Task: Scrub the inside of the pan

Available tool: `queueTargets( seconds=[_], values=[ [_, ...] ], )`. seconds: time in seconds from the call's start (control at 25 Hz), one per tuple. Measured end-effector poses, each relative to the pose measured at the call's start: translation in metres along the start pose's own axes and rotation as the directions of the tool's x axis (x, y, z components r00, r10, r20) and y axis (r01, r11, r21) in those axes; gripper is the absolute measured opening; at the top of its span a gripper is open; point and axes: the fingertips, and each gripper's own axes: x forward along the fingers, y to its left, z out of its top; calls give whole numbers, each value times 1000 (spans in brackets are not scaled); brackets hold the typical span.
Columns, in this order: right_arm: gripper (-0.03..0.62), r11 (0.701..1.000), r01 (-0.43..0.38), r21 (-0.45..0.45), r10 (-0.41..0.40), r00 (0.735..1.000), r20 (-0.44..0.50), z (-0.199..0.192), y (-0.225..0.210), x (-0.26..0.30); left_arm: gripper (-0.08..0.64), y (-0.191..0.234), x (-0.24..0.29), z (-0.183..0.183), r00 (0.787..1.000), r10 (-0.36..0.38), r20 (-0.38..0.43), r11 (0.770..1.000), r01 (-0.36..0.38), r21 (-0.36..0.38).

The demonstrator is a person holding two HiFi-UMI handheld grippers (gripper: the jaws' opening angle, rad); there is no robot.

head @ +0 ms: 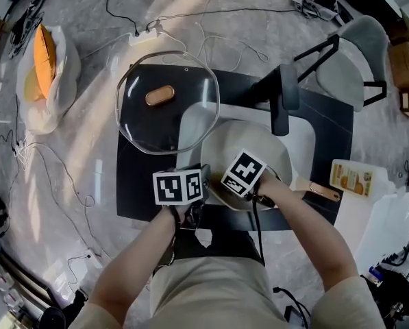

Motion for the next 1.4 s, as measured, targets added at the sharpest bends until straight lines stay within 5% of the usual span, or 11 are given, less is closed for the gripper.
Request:
queueTargets(
  seconds=[0.36, 0.6, 0.88, 1.04, 1.16, 1.32, 1.4],
  values=[
    [127, 971, 214, 103, -229, 959, 169, 30, -79, 10, 87, 0, -1, 0, 1000, -11, 1, 1000, 11, -10],
    [129, 926, 375, 39, -377, 920, 104, 12, -125, 5, 87, 1, 0, 0, 1000, -26, -1, 999, 26, -20],
    [127, 892, 452, 5, -447, 882, -150, -69, -156, -17, 76, -1, -1, 0, 1000, -20, 4, 1000, 20, -12],
    [126, 924, 366, -112, -382, 863, -330, -106, -121, -23, 75, -1, -1, 0, 1000, -25, 4, 1000, 25, -13],
    [126, 967, 232, -102, -254, 885, -391, -117, -82, -26, 75, 0, -2, -1, 999, -33, 0, 999, 33, -23],
    [126, 999, -40, -5, 37, 960, -277, -94, -18, -20, 75, -2, -2, 0, 999, -33, 3, 999, 33, -20],
    [124, 994, -103, -38, 94, 980, -177, -69, 5, -13, 75, -2, -2, -1, 1000, -30, 4, 999, 30, -16]
  ],
)
